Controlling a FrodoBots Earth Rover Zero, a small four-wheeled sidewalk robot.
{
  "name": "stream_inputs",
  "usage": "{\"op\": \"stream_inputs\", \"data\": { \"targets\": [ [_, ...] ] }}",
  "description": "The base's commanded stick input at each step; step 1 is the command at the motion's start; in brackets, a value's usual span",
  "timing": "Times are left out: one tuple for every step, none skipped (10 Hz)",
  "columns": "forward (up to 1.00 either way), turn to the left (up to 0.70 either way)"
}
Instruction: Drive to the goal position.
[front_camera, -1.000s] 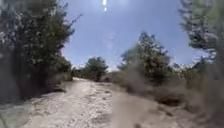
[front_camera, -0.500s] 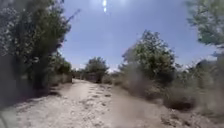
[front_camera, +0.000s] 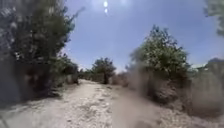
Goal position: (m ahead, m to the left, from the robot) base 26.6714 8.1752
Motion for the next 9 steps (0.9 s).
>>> {"op": "stream_inputs", "data": {
  "targets": [
    [0.70,0.00],
    [0.70,0.00],
    [0.70,0.00],
    [0.70,0.00],
    [0.70,0.00],
    [0.70,0.00],
    [0.70,0.03],
    [0.70,0.14],
    [0.70,0.14]
  ]
}}
